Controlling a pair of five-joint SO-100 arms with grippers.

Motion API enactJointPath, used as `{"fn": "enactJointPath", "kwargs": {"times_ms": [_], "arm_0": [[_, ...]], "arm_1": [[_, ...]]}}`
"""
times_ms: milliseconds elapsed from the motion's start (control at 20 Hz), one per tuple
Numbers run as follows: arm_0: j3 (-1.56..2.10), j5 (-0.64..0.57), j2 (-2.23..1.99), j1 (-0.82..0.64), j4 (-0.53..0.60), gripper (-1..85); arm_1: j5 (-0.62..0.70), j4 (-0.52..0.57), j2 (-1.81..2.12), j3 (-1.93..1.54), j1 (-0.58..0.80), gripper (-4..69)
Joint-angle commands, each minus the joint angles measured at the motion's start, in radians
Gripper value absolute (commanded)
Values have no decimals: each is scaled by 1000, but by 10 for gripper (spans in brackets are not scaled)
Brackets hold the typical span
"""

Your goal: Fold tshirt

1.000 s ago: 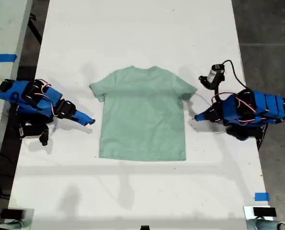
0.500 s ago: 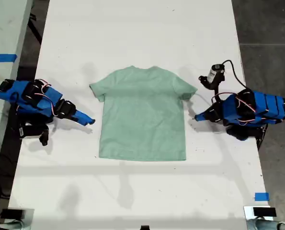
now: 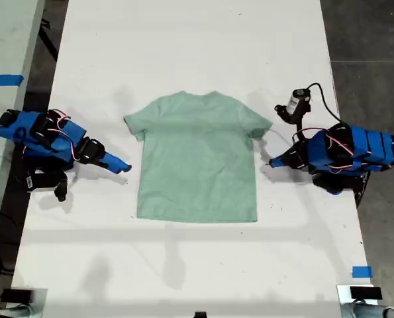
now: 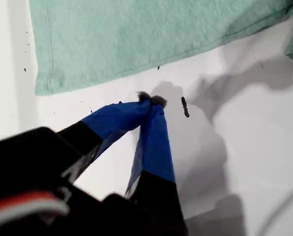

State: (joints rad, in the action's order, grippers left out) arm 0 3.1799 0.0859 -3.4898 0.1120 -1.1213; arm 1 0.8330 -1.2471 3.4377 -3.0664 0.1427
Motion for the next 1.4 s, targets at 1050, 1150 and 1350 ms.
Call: {"fn": "enactJointPath", "kwargs": {"times_ms": [1050,1150,1350], "arm_0": [[3,-5,-109,9,0,283],[3,-5,-109,9,0,283],[3,-5,-109,9,0,283]], "arm_1": [[3,-32,49,5,0,8],[3,-32,49,5,0,8],[-21,-32,49,5,3,7]]}}
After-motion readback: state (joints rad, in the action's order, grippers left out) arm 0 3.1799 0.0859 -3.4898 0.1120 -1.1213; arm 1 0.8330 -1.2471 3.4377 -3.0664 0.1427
